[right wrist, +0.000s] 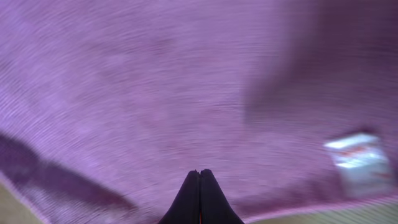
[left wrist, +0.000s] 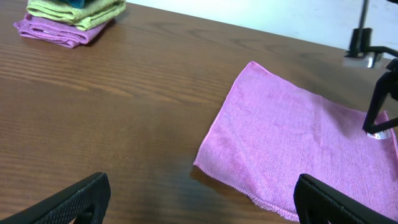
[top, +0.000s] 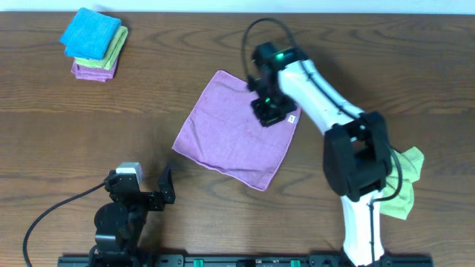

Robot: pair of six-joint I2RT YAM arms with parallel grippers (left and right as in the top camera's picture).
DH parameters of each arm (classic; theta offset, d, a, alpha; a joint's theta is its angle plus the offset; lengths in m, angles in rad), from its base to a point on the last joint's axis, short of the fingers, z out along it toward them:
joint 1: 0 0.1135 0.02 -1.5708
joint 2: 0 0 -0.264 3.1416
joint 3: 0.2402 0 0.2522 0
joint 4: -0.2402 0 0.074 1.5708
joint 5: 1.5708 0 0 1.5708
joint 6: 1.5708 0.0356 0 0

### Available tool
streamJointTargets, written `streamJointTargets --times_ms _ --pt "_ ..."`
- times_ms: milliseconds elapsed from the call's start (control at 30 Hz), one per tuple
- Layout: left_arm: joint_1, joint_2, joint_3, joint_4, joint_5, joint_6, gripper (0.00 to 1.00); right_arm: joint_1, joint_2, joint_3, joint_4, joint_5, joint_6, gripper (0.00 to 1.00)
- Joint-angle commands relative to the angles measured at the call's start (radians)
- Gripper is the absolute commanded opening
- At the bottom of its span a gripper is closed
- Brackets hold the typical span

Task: Fold the cloth
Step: 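Tug the corner right to square the cloth, then release and raise the right gripper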

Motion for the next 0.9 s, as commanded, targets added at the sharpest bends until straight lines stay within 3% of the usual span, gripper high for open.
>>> streamJointTargets --times_ms 0,267,867 --pt "0.004 -0.006 -0.021 -0.003 -0.003 -0.001 0.95 -0.034 -0.022 0.013 0.021 0.033 0.068 0.02" --pt "0.004 -0.006 -0.021 -0.003 -0.004 -0.001 0.95 -0.072 -0.02 0.002 0.109 0.151 0.121 0.01" --pt "0.004 -0.006 -0.021 -0.003 -0.003 -0.001 0.95 -0.124 -0.019 -0.177 0.192 0.183 0.145 0.02"
